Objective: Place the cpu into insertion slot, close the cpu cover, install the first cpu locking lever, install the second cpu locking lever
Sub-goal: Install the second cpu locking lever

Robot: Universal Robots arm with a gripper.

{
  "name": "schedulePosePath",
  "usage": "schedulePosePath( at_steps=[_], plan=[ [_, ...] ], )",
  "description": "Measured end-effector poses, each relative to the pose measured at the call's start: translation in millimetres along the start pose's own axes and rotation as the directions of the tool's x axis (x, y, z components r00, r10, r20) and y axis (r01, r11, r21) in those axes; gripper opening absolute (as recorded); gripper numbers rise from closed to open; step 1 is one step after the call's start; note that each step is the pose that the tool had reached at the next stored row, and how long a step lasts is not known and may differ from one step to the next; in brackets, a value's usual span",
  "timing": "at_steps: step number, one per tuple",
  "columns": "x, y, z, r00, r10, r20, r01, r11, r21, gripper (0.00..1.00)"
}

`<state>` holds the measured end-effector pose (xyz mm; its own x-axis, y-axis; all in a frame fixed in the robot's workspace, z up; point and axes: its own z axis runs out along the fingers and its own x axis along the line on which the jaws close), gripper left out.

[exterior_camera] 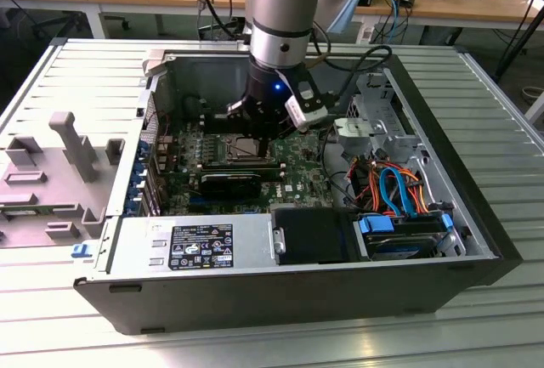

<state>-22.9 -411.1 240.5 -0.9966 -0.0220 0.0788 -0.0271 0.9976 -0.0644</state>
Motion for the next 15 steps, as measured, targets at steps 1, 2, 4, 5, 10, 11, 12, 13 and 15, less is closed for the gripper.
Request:
schedulePosePath(
  at_steps=[1, 2, 4, 5, 10, 11, 12, 13, 15],
  plan=[
    [-3.8, 2.7, 1.5, 1.0000, 0.000, -0.0011, 0.000, 1.0000, -0.0001, 0.11],
    [-5.4, 5.0, 3.9, 1.0000, -0.001, -0.0014, 0.001, 1.0000, -0.0001, 0.11],
    [-6.7, 9.7, 10.4, 0.9999, -0.014, -0.0006, 0.014, 0.9999, 0.0011, 0.11],
    [-6.9, 10.7, 11.9, 0.9998, -0.020, -0.0004, 0.020, 0.9998, 0.0016, 0.11],
    [-7.1, 11.0, 14.4, 0.9998, -0.020, -0.0005, 0.020, 0.9998, 0.0016, 0.11],
    [-7.0, 11.0, 14.5, 0.9998, -0.019, 0.0015, 0.019, 0.9998, 0.0018, 0.11],
    [-6.9, 11.0, 14.6, 0.9998, -0.018, 0.0118, 0.018, 0.9998, 0.0020, 0.11],
    [-7.0, 11.1, 14.6, 0.9993, -0.017, 0.0333, 0.017, 0.9998, 0.0027, 0.11],
    [-6.8, 11.0, 14.6, 0.9967, -0.014, 0.0802, 0.014, 0.9999, 0.0043, 0.11]
  ],
)
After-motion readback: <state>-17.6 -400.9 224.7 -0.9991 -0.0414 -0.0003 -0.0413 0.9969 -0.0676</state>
